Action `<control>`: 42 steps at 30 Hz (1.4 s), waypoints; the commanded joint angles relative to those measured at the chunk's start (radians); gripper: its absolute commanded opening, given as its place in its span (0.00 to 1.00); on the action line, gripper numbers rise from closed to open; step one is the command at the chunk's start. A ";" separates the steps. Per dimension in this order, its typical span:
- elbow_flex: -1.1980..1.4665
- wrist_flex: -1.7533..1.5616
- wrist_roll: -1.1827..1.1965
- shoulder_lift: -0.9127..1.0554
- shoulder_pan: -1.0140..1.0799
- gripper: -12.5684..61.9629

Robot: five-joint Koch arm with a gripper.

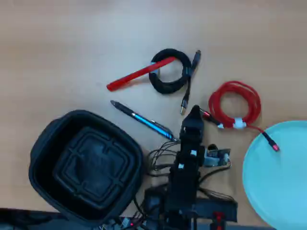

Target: Put a black charging cable in a black bowl and put a red charging cable in a green bowl

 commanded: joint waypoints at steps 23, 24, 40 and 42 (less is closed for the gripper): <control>-0.960 1.144 0.044 -0.195 -0.284 0.61; -0.971 1.144 0.044 -0.195 -0.284 0.61; -1.486 1.318 0.055 -0.600 -0.319 0.61; -1.543 1.344 0.055 -0.652 -0.328 0.61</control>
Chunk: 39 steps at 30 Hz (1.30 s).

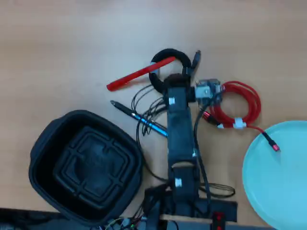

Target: Put a black charging cable in a black bowl and put a red charging cable in a green bowl

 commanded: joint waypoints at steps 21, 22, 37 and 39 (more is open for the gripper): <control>-0.287 0.061 0.186 -0.281 -0.141 0.62; -0.282 0.061 0.198 -0.284 -0.141 0.62; -0.288 0.074 0.445 -0.374 -0.117 0.61; -0.295 0.064 0.463 -0.402 -0.124 0.61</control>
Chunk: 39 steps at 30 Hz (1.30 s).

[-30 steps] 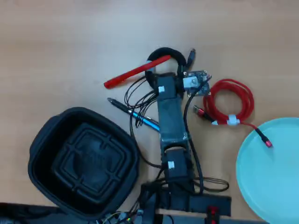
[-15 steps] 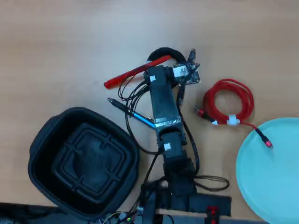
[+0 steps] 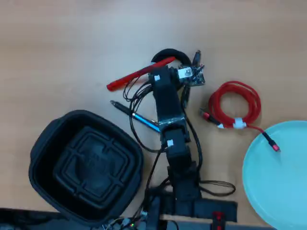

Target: Put a black charging cable in a black bowl and put a red charging cable in a green bowl

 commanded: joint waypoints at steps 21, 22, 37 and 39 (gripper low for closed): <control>-0.189 0.002 0.018 -0.150 -0.011 0.62; -0.189 0.003 0.018 -0.153 -0.011 0.61; -0.190 0.006 0.028 -0.153 -0.009 0.09; -0.189 0.005 0.029 -0.153 -0.011 0.09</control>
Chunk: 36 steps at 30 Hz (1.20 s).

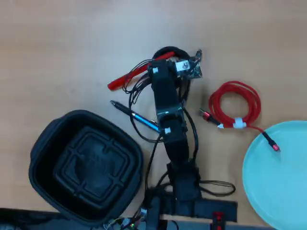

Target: Put a black charging cable in a black bowl and put a red charging cable in a green bowl

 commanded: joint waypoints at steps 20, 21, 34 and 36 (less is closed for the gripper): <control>-0.043 0.060 0.156 0.018 0.031 0.08; -0.046 0.060 0.156 0.026 0.031 0.08; -0.129 0.049 0.155 0.150 0.035 0.08; -0.163 0.049 0.155 0.156 0.044 0.08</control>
